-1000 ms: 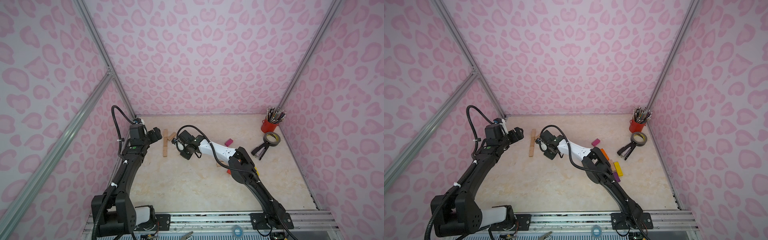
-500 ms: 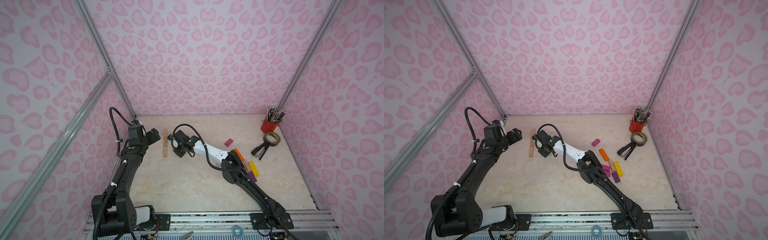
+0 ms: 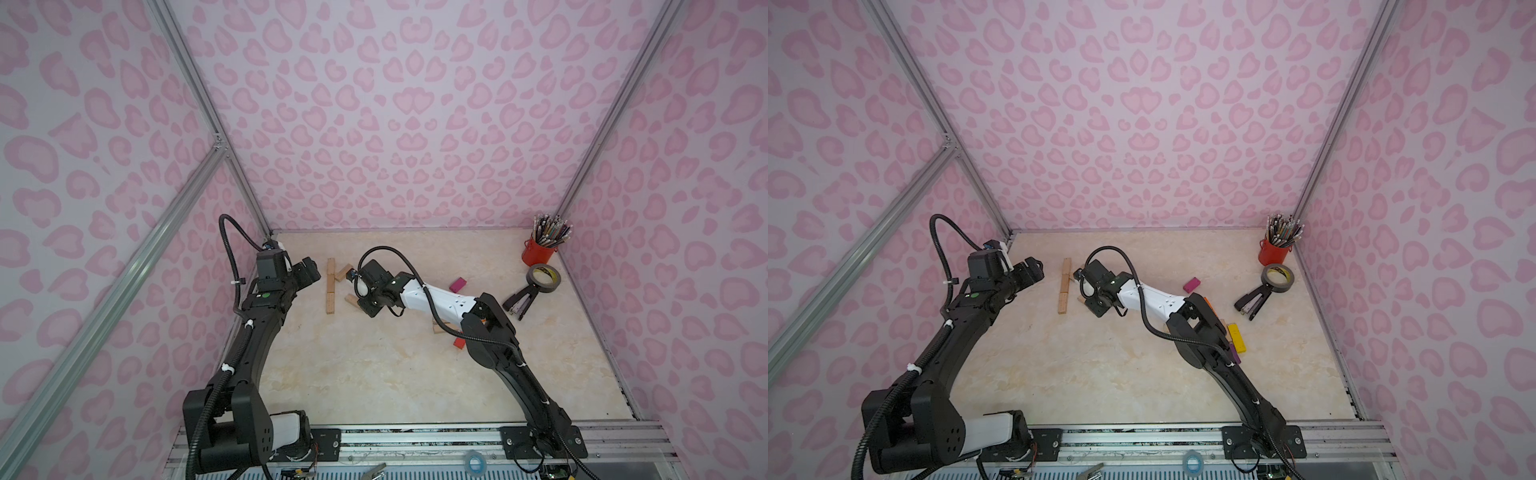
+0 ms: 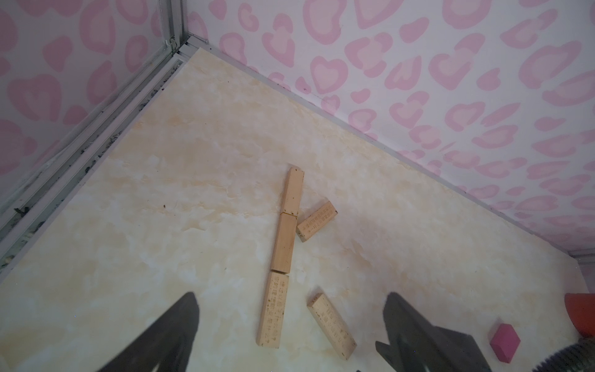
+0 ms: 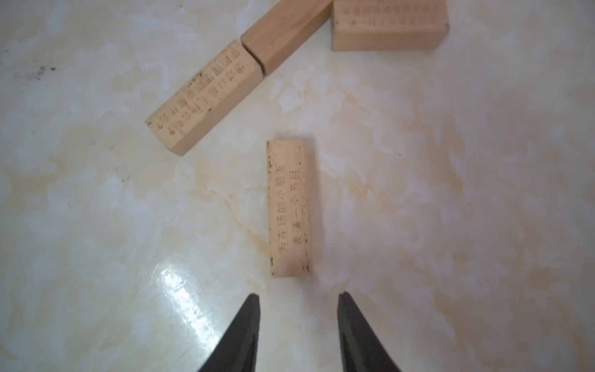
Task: Assemble the letter k with building blocks
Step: Place the building block at the center of the board, then assemble the building block at the center of the board.
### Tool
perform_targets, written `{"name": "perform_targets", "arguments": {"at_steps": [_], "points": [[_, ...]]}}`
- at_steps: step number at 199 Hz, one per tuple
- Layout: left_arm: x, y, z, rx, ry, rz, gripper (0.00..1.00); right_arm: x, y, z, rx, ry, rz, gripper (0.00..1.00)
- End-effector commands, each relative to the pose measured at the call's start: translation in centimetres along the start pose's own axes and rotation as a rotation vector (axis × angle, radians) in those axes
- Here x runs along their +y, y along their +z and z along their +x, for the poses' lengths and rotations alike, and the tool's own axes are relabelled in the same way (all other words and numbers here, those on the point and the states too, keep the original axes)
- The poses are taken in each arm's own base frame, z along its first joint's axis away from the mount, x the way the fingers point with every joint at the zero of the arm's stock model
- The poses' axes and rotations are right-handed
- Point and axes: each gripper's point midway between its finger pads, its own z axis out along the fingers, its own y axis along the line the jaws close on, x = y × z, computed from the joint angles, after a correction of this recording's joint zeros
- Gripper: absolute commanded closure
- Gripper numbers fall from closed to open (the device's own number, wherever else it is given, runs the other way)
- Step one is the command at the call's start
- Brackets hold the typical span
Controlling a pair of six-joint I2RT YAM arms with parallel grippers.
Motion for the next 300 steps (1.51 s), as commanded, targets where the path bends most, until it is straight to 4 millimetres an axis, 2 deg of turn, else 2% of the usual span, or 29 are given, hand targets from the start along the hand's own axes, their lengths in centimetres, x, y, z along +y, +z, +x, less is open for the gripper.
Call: {"name": "perform_targets", "arguments": {"at_steps": [1, 26, 90, 171, 300], "points": [[-0.3, 0.0, -0.6, -0.011, 0.013, 0.008, 0.08, 0.0, 0.6, -0.6, -0.064, 0.018, -0.006, 0.58], [-0.3, 0.0, -0.5, -0.006, 0.013, 0.011, 0.08, -0.1, 1.7, 0.2, -0.044, 0.029, -0.002, 0.58], [-0.3, 0.1, -0.3, 0.002, 0.015, 0.012, 0.08, -0.1, 3.3, 0.3, -0.039, 0.05, -0.019, 0.58], [-0.3, 0.2, -0.2, 0.009, 0.012, 0.01, 0.08, -0.2, 4.5, 0.4, -0.034, 0.077, -0.02, 0.7], [-0.7, 0.3, 0.0, 0.019, 0.019, 0.036, 0.08, -0.2, 6.3, -1.1, -0.053, 0.125, -0.042, 0.72]]}}
